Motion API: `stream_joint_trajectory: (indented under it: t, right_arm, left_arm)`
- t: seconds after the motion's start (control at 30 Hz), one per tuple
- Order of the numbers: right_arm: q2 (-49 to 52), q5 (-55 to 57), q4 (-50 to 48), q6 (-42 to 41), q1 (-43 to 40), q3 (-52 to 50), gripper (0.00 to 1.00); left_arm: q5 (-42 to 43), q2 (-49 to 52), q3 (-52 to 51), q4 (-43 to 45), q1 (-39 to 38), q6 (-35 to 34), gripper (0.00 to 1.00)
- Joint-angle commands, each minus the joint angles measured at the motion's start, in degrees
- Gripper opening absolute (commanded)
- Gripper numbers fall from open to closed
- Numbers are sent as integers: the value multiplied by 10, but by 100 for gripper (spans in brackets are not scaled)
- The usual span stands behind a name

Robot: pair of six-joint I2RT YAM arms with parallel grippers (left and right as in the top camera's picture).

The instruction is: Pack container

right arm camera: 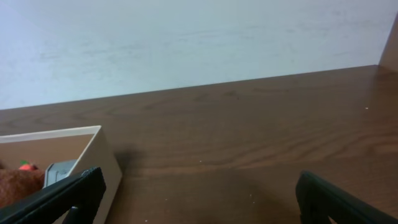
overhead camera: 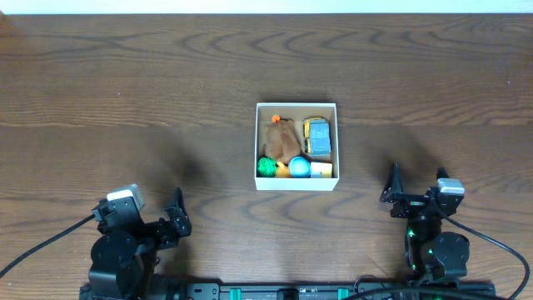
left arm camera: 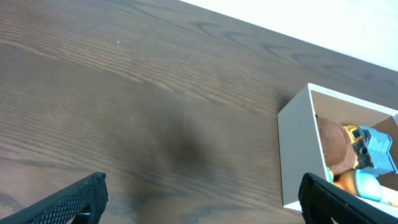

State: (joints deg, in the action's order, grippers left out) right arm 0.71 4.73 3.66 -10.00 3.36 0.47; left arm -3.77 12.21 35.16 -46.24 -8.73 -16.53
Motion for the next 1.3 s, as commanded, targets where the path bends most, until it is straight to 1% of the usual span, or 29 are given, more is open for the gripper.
stream_joint_trajectory:
  t: [0.0, 0.73, 0.8, 0.87, 0.97, 1.13, 1.2, 1.27]
  right_arm:
    - [-4, -9, 3, 9, -3, -2, 99]
    - [-4, -9, 3, 9, -3, -2, 99]
    - [-4, -9, 3, 9, -3, -2, 99]
    - [-4, -9, 3, 9, -3, -2, 99]
    - [-4, -9, 3, 9, -3, -2, 99]
    - [-4, -9, 3, 9, -3, -2, 99]
    - [-4, -9, 3, 9, -3, -2, 99]
    - [-4, -9, 3, 9, -3, -2, 99]
  left_arm:
    - [1, -3, -2, 0, 2, -3, 98]
    - [1, -3, -2, 0, 2, -3, 98]
    - [-16, -3, -2, -12, 2, 29, 98]
    - [-16, -4, -2, -33, 5, 31, 98]
    - [-11, -5, -5, -58, 32, 31, 98]
    - [-12, -47, -40, -54, 77, 43, 98]
    - [-12, -79, -64, -31, 83, 63, 98]
    - [-12, -110, -96, 12, 83, 83, 98]
